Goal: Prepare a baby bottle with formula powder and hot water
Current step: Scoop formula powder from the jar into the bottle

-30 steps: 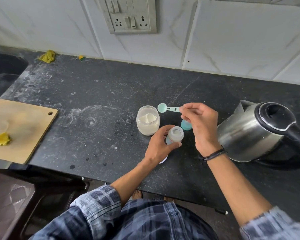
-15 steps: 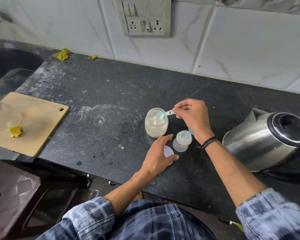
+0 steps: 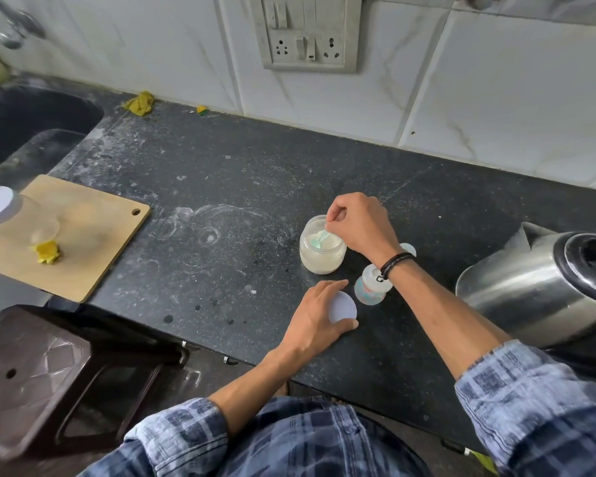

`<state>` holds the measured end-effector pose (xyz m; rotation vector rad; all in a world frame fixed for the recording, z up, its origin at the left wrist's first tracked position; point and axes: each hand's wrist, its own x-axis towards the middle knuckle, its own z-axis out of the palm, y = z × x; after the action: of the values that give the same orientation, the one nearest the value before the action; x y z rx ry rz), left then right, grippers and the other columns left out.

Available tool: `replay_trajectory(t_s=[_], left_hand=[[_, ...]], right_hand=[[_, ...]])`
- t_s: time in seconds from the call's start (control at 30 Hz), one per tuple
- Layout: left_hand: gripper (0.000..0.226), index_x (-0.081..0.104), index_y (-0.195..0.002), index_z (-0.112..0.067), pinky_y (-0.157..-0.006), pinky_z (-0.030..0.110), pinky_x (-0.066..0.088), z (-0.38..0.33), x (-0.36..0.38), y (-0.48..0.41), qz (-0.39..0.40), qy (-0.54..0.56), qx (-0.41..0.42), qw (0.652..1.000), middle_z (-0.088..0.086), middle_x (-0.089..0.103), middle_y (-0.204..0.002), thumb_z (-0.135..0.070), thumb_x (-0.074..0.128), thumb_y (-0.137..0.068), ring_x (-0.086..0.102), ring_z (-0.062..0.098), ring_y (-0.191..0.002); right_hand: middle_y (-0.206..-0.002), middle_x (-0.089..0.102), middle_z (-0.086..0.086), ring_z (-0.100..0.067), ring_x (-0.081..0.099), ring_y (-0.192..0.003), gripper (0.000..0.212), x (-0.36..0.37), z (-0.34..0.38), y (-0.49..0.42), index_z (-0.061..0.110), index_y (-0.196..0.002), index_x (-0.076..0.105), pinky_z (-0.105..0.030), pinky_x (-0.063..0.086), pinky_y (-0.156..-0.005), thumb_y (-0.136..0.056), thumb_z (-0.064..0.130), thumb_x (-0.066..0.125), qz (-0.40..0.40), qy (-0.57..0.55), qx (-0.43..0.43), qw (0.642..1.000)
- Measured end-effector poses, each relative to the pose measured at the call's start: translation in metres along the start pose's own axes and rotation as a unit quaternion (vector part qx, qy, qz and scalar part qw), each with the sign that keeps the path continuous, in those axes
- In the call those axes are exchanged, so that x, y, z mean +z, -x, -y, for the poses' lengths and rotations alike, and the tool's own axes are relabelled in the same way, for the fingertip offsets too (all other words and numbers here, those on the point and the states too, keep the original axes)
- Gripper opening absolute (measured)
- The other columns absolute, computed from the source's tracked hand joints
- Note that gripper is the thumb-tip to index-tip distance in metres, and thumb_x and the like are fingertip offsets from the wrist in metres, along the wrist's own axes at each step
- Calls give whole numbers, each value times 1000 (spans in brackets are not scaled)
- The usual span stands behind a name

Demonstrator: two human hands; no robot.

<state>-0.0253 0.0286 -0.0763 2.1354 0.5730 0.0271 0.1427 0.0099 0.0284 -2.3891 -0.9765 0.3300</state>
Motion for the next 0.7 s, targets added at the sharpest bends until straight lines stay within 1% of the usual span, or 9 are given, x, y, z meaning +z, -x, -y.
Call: replay_trajectory(t_s=[0.07, 0.17, 0.23, 0.33, 0.47, 0.57, 0.63, 0.7], left_hand=[[77, 46, -149, -26, -115, 30, 32, 1, 0, 0, 0, 1, 0, 1000, -7, 48, -148, -36, 81, -82, 41, 14, -137], [76, 46, -149, -26, -115, 32, 32, 1, -1, -1, 1, -2, -2, 1000, -7, 47, -149, -36, 81, -83, 41, 13, -137], [75, 46, -149, -25, -115, 31, 32, 1, -2, -2, 1, -1, -2, 1000, -7, 47, -149, -35, 81, -83, 41, 14, -137], [75, 47, -149, -24, -112, 25, 29, -1, -2, -2, 3, -1, -1, 1000, -7, 47, -149, -34, 81, -83, 41, 14, -137], [74, 47, -149, -25, -109, 21, 26, 0, -3, -2, 6, -1, 0, 1000, -8, 47, -149, -33, 81, -83, 40, 12, -137], [74, 47, -149, -25, -111, 23, 28, -3, -3, -5, 6, -2, 4, 1000, -8, 47, -150, -34, 80, -84, 40, 12, -137], [73, 47, -148, -27, -112, 25, 28, -5, -2, -7, 2, 3, 10, 1000, -9, 46, -150, -35, 80, -84, 40, 12, -138], [72, 47, -148, -28, -114, 29, 30, -8, -2, -10, 3, 16, 10, 1000, -10, 46, -150, -36, 80, -84, 41, 12, -138]], right_hand=[[-70, 65, 11, -19, 69, -81, 13, 1, 1, -1, 19, -84, 74, -35, 56, -77, -88, 9, 67, 8, 7, -7, 1000], [-83, 73, 3, -22, 71, -83, 11, 3, 2, -2, 19, -87, 76, -35, 57, -76, -89, 12, 68, 21, 18, -12, 1000], [-85, 74, 2, -21, 70, -84, 10, 2, 1, -2, 19, -89, 77, -35, 57, -77, -90, 13, 68, 20, 18, -10, 1000], [-79, 71, 7, -15, 69, -80, 9, -2, -3, -1, 18, -90, 77, -32, 56, -78, -90, 14, 68, -7, 3, 3, 1000], [-77, 71, 8, -8, 69, -74, 3, -14, -9, 4, 17, -92, 77, -25, 55, -74, -90, 18, 74, -51, -51, 21, 997], [-78, 73, 10, -3, 69, -73, 3, -26, -19, 12, 20, -88, 78, -23, 57, -72, -87, 22, 80, -89, -97, 35, 991], [-79, 74, 12, -2, 70, -74, 3, -36, -27, 20, 24, -86, 78, -24, 58, -73, -85, 24, 81, -116, -130, 51, 983], [-80, 74, 14, -1, 70, -75, 4, -47, -35, 33, 24, -86, 78, -22, 58, -72, -85, 24, 81, -134, -154, 70, 976]])
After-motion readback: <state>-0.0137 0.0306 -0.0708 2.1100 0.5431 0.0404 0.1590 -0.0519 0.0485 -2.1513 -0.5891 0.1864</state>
